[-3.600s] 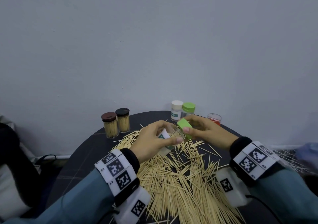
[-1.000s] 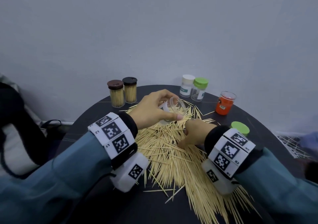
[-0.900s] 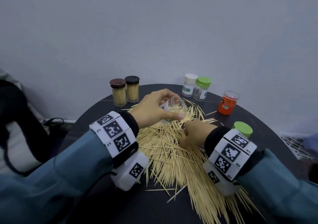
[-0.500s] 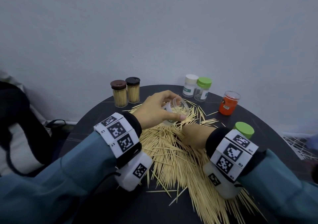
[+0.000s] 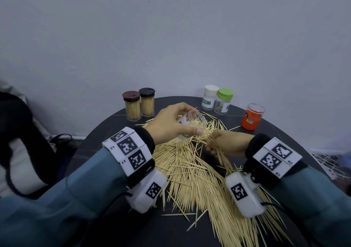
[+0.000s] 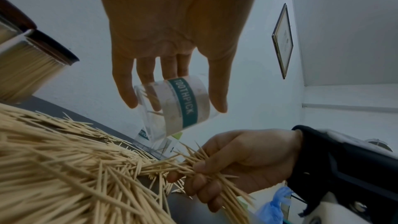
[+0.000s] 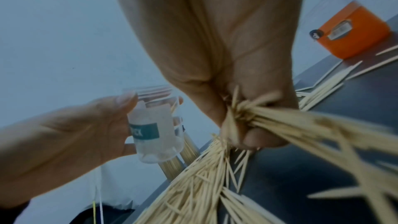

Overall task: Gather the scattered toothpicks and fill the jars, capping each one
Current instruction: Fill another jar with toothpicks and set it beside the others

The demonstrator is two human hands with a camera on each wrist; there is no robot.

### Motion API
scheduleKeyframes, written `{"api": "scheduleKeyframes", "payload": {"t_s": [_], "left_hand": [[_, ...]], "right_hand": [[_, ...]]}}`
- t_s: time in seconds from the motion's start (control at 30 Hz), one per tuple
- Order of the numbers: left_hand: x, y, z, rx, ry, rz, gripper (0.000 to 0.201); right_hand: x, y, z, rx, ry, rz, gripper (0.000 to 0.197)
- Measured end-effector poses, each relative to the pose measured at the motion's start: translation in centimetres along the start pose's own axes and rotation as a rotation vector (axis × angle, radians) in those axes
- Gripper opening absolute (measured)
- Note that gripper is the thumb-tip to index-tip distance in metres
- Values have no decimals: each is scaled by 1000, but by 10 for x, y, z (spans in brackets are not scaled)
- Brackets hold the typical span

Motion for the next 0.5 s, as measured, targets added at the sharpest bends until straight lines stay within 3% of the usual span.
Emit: {"api": "scheduleKeyframes", "payload": {"t_s": [0.27, 0.37, 0.5], "left_hand": [[0, 1, 1, -10, -5, -15, 55], [-1, 1, 2, -7, -14, -17, 53], [-2, 3, 3, -19, -32, -22, 50]], "right_hand": [[1, 0, 1, -59, 87, 155, 12], [2, 2, 3, -132, 142, 228, 25], [-13, 12, 1, -332, 23, 478, 28]]}}
Point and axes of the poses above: each hand's wrist, its own z-axis towards the middle knuckle, its own x-axis out of the palm, y = z × x, the point moved 6 cm from there along z, towards the middle knuckle, and after that the axes turned 15 degrees about y, right-handed, at the moved point
